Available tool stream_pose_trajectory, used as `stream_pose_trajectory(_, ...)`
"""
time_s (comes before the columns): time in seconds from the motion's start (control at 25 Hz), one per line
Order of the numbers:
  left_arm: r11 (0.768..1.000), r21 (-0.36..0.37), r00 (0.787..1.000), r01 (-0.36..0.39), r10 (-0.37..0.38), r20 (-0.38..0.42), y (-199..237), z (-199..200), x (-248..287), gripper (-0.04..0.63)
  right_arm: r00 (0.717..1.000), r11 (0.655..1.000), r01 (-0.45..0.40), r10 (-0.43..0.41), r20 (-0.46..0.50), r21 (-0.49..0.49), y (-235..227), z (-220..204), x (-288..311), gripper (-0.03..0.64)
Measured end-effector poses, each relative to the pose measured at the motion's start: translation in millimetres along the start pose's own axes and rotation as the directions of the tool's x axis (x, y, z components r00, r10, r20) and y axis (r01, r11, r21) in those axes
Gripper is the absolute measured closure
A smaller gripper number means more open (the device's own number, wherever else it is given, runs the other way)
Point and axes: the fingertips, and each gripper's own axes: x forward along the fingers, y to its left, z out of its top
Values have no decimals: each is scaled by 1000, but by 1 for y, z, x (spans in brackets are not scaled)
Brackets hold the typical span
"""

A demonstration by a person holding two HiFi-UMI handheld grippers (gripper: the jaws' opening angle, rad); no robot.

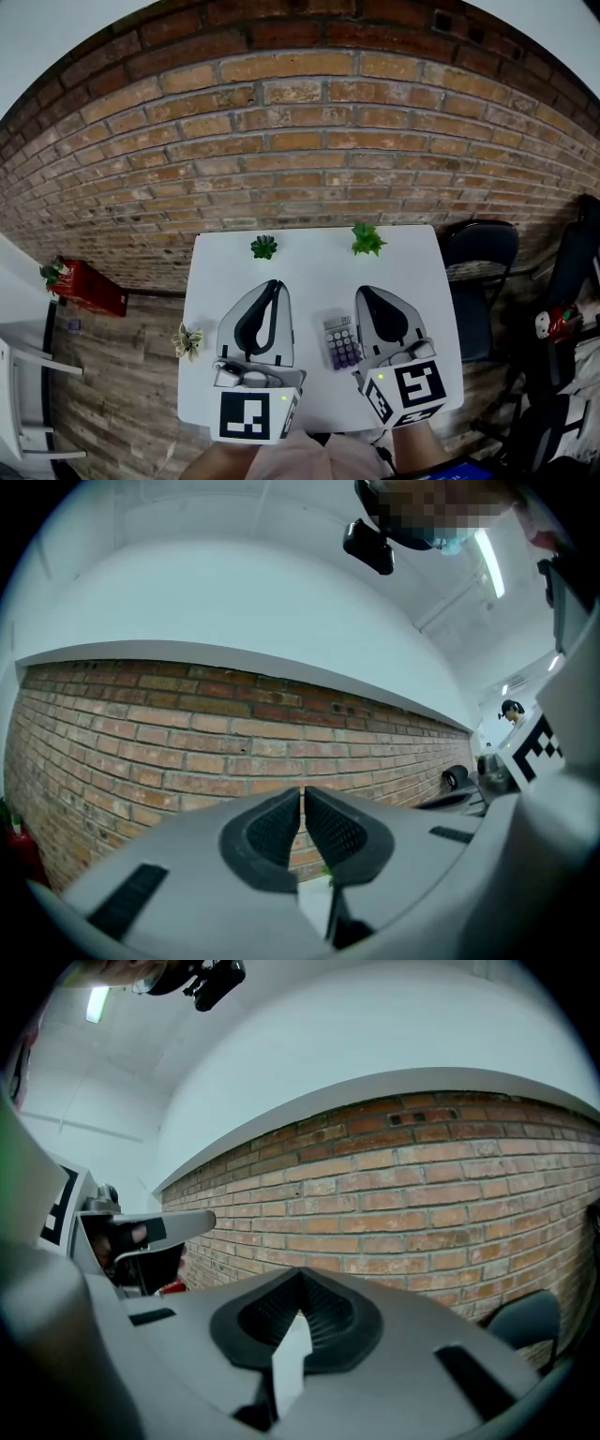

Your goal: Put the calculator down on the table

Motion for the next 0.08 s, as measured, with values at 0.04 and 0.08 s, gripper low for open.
stream_pose_trajectory(0.04, 1000, -1, 1000, 1, -1, -1, 0, 0, 0, 572, 1000, 1000, 1, -1, 0, 0, 0, 0, 0, 618)
stream_pose_trajectory(0.08, 1000, -1, 1000, 1, -1, -1, 0, -1, 0, 572, 1000, 1000, 1, -1, 0, 0, 0, 0, 0, 618)
